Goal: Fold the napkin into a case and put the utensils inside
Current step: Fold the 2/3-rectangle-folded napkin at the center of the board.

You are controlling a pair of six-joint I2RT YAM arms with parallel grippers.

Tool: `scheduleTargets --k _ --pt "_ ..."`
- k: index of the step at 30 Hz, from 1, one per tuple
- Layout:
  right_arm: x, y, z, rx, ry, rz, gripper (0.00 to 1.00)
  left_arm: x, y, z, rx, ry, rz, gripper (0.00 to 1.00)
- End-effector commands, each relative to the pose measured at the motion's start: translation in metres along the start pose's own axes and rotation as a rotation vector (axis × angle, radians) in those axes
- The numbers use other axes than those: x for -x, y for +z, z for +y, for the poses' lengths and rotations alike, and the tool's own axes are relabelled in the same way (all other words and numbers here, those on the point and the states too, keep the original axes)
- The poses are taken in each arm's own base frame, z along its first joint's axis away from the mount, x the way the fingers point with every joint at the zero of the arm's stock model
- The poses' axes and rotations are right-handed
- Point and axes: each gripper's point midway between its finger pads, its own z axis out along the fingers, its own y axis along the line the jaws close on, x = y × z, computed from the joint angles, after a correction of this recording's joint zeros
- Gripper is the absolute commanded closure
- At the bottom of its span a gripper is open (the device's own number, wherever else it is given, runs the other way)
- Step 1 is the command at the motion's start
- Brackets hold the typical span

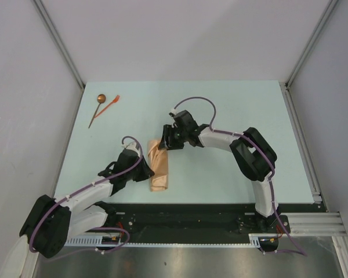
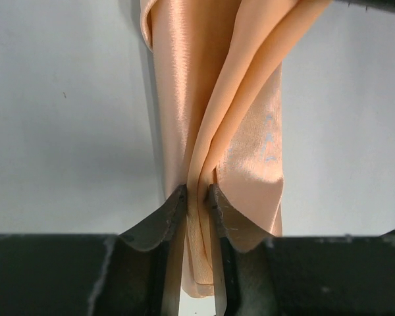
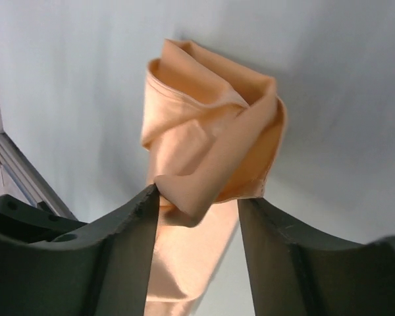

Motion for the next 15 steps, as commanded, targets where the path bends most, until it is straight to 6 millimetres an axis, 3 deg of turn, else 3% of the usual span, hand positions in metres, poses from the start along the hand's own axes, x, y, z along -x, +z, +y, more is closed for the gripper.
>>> scheduleTargets --k 1,10,13,14,15 --pt "0.028 0.004 0.041 0.101 -0.06 -0.059 0.47 0.001 0.0 -0.009 -0.042 -0.003 -0.007 0.76" --pt "0.028 0.025 0.055 0.176 -0.061 -0.02 0.5 0.0 -0.004 -0.015 -0.069 0.0 0.007 0.74" --pt "0.026 0.032 0.054 0.201 -0.06 0.0 0.5 0.006 -0.011 -0.02 -0.076 0.003 -0.003 0.52" --pt "0.031 0.033 0.057 0.221 -0.067 -0.015 0.5 0.008 -0.014 -0.022 -0.081 0.002 -0.009 0.37" --pt "0.03 0.034 0.058 0.239 -0.068 -0.002 0.5 0.008 -0.017 -0.022 -0.074 -0.001 -0.007 0.32"
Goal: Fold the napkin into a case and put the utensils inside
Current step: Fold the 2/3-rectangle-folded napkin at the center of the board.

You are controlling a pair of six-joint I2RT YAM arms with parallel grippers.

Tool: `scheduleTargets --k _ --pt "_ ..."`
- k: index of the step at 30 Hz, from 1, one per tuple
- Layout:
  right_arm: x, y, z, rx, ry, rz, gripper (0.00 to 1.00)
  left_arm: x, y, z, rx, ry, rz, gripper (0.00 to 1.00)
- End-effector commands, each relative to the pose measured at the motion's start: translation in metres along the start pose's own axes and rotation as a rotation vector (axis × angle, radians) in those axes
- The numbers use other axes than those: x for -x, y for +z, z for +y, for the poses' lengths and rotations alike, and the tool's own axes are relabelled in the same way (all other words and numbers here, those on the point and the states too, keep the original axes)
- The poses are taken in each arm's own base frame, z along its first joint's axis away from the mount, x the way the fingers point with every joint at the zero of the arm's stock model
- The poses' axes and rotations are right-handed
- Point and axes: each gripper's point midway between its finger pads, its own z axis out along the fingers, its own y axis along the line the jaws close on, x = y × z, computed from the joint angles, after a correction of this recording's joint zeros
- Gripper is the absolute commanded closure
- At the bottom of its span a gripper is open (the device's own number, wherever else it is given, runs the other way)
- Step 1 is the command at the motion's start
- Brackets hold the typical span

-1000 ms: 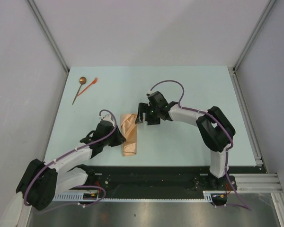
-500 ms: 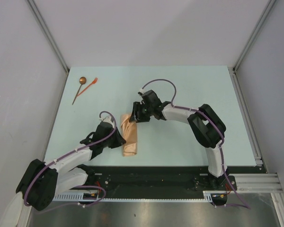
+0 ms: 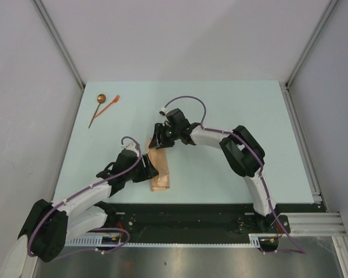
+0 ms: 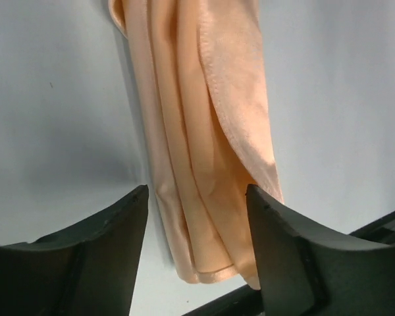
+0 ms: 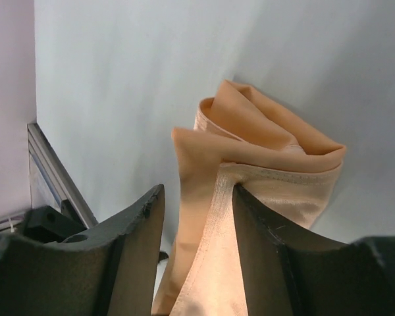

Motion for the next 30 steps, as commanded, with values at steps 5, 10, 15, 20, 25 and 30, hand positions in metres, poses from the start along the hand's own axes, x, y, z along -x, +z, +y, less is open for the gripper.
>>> scheduleTargets --k 5,10,15,20,25,30 --pt "0.013 -0.005 0.031 0.189 -0.018 0.014 0.48 0.056 -0.027 -0.027 -0.017 -0.006 -0.137 0.21" --pt "0.021 -0.019 0.039 0.284 0.05 -0.001 0.47 0.077 -0.017 -0.051 -0.124 -0.003 -0.142 0.41" --pt "0.014 -0.016 0.035 0.297 0.073 0.029 0.48 0.061 -0.011 -0.073 -0.266 0.029 -0.078 0.53" --pt "0.014 -0.012 0.039 0.328 0.087 0.03 0.48 0.043 -0.015 -0.068 -0.274 0.021 -0.069 0.45" --pt "0.015 -0.011 0.042 0.333 0.091 0.02 0.49 0.042 -0.013 -0.049 -0.173 0.015 -0.08 0.36" --pt "0.032 -0.032 0.049 0.303 0.044 -0.03 0.5 0.064 -0.015 -0.052 -0.145 0.011 -0.151 0.49"
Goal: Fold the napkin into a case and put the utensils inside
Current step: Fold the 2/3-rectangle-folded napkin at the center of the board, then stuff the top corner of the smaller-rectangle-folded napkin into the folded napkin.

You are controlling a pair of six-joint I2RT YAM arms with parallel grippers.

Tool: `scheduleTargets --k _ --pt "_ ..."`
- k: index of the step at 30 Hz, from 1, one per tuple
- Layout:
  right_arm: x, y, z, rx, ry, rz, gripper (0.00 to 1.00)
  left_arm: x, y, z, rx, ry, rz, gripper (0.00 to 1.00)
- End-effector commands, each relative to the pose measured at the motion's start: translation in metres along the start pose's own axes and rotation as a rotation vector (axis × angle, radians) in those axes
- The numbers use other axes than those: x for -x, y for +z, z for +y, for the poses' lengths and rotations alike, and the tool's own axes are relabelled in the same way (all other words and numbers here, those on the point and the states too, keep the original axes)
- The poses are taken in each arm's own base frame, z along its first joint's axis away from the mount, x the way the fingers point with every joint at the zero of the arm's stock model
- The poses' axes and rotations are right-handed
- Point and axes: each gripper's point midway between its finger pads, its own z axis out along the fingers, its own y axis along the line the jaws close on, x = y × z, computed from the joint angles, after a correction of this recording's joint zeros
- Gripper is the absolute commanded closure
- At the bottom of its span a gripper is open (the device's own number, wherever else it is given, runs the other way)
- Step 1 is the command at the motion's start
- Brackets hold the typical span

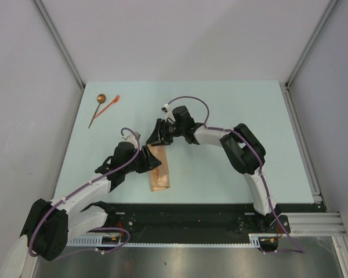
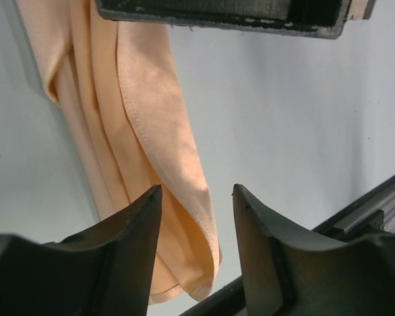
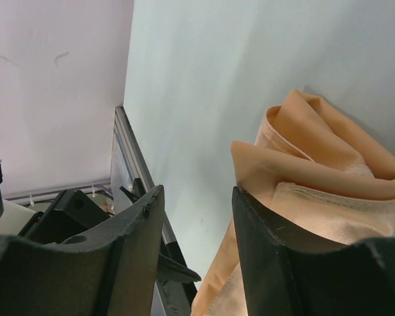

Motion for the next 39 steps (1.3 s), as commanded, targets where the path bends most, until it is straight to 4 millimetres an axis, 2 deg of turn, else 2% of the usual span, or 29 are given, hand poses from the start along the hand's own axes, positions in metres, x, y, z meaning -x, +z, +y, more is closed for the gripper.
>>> scheduleTargets --k 1,3,4,5,6,7,8,9,11,12,14,15,17,23,30,36,39 --pt "0.021 -0.022 0.027 -0.021 -0.101 -0.062 0.5 0.03 -0.002 -0.006 0.032 0.013 -0.096 0.5" --pt "0.021 -0.032 0.023 -0.092 -0.094 -0.053 0.49 0.048 -0.003 -0.006 0.065 -0.004 -0.147 0.51" --pt "0.03 -0.035 0.019 -0.141 -0.139 -0.081 0.49 0.051 -0.004 0.001 0.106 -0.018 -0.152 0.51" --pt "0.029 -0.038 0.012 -0.186 -0.14 -0.076 0.49 0.06 -0.005 0.004 0.129 -0.027 -0.181 0.5" --pt "0.025 -0.042 0.006 -0.233 -0.138 -0.055 0.49 0.073 -0.007 0.003 0.131 -0.034 -0.215 0.46" --pt "0.03 -0.044 0.002 -0.268 -0.172 -0.072 0.49 0.083 -0.007 0.002 0.12 -0.031 -0.246 0.42" --pt "0.03 -0.045 -0.001 -0.287 -0.182 -0.071 0.49 0.086 -0.004 0.003 0.12 -0.033 -0.245 0.39" --pt "0.028 -0.045 -0.006 -0.311 -0.184 -0.062 0.49 0.099 -0.004 0.003 0.123 -0.041 -0.269 0.38" --pt "0.029 -0.042 -0.013 -0.333 -0.198 -0.058 0.5 0.104 0.007 0.01 0.15 -0.04 -0.25 0.38" --pt "0.03 -0.04 -0.015 -0.338 -0.203 -0.061 0.52 0.114 0.009 0.008 0.146 -0.041 -0.256 0.4" --pt "0.031 -0.035 -0.017 -0.349 -0.231 -0.067 0.56 0.115 0.017 0.01 0.144 -0.032 -0.23 0.4" --pt "0.031 -0.034 -0.02 -0.361 -0.233 -0.064 0.61 0.117 0.024 0.01 0.141 -0.032 -0.21 0.4" --pt "0.033 -0.029 -0.024 -0.371 -0.238 -0.065 0.63 0.125 0.031 0.008 0.127 -0.019 -0.219 0.39" --pt "0.032 -0.019 -0.031 -0.367 -0.227 -0.053 0.59 0.135 0.045 0.015 0.162 -0.017 -0.232 0.39" --pt "0.03 -0.011 -0.037 -0.379 -0.223 -0.037 0.56 0.139 0.048 0.027 0.214 -0.005 -0.249 0.53" --pt "0.03 -0.008 -0.038 -0.378 -0.215 -0.034 0.57 0.133 0.054 0.036 0.225 -0.011 -0.239 0.54" --pt "0.03 -0.006 -0.038 -0.37 -0.213 -0.033 0.53 0.131 0.058 0.035 0.206 -0.012 -0.235 0.52"
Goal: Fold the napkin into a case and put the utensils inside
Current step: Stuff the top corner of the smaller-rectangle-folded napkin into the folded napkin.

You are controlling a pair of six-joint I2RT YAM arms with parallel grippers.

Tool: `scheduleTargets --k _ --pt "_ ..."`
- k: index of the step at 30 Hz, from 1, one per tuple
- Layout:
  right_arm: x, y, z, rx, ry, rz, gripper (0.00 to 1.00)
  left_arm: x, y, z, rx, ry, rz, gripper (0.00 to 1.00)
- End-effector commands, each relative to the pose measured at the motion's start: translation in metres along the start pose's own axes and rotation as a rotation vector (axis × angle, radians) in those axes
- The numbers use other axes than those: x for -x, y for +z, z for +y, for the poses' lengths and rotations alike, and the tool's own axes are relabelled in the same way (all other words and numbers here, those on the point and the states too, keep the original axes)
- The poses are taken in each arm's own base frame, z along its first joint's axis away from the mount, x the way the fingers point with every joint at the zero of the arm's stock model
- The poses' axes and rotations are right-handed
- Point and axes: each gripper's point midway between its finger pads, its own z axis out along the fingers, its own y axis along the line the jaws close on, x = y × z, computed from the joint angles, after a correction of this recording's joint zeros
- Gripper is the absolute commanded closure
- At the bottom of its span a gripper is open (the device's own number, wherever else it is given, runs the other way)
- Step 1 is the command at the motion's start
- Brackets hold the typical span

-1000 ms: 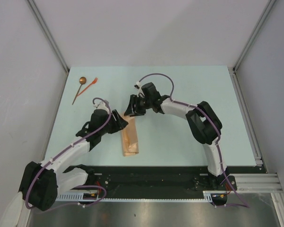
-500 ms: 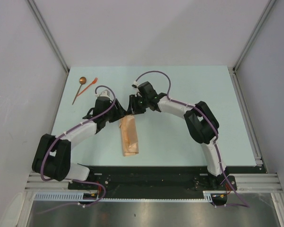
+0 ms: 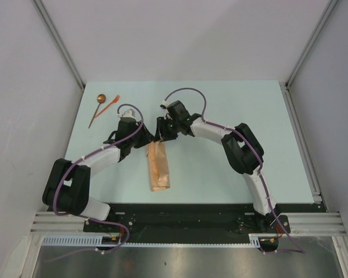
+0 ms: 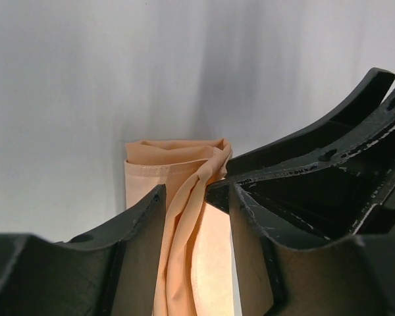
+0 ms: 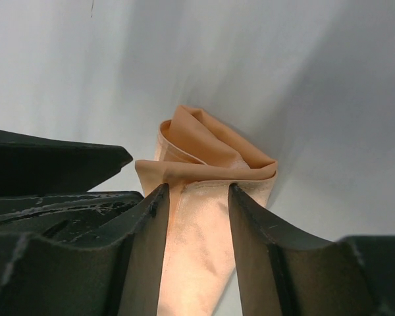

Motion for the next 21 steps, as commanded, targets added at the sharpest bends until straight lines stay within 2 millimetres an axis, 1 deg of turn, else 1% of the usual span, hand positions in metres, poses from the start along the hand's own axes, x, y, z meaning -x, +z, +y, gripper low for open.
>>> scheduleTargets --k 1,4,6,7,8,10,11,13,14,15,16,17,19,21 --pt "0.011 0.004 0.009 0.021 -0.024 -0.024 0.53 0.017 0.004 -0.01 -0.045 0.011 -0.056 0.52" --pt "0.013 0.006 0.008 0.032 -0.012 -0.025 0.53 0.015 0.006 -0.011 -0.054 0.01 -0.051 0.55" --pt "0.014 0.006 0.011 0.04 -0.014 -0.029 0.56 0.014 0.006 -0.01 -0.058 0.006 -0.056 0.56" --pt "0.014 0.006 0.01 0.037 -0.013 -0.03 0.58 0.013 0.006 -0.009 -0.058 0.001 -0.056 0.56" --pt "0.014 0.005 0.01 0.034 -0.013 -0.032 0.64 0.011 0.006 -0.009 -0.057 0.001 -0.051 0.56" --pt "0.015 0.004 0.011 0.034 -0.02 -0.034 0.67 0.012 0.003 -0.007 -0.049 -0.001 -0.053 0.55" --pt "0.016 0.001 0.011 0.032 -0.019 -0.035 0.74 0.012 0.002 -0.006 -0.045 -0.005 -0.055 0.55" --pt "0.015 -0.001 0.012 0.036 -0.022 -0.037 0.78 0.011 -0.002 -0.009 -0.057 -0.008 -0.051 0.51" --pt "0.019 -0.005 0.012 0.041 -0.02 -0.045 0.85 0.011 -0.004 -0.008 -0.052 -0.008 -0.047 0.49" --pt "0.019 -0.006 0.011 0.041 -0.014 -0.043 0.89 0.009 -0.005 -0.006 -0.041 -0.007 -0.038 0.47" --pt "0.019 -0.008 0.012 0.047 -0.013 -0.046 0.9 0.012 -0.007 -0.008 -0.046 -0.002 -0.044 0.45" --pt "0.022 -0.01 0.013 0.055 -0.013 -0.051 0.95 0.012 -0.009 -0.008 -0.046 0.001 -0.04 0.43" --pt "0.024 -0.014 0.014 0.068 -0.002 -0.056 1.0 0.012 -0.01 -0.01 -0.049 0.0 -0.028 0.42" --pt "0.026 -0.018 0.021 0.093 -0.006 -0.058 1.0 0.011 -0.01 -0.013 -0.062 -0.006 -0.008 0.39"
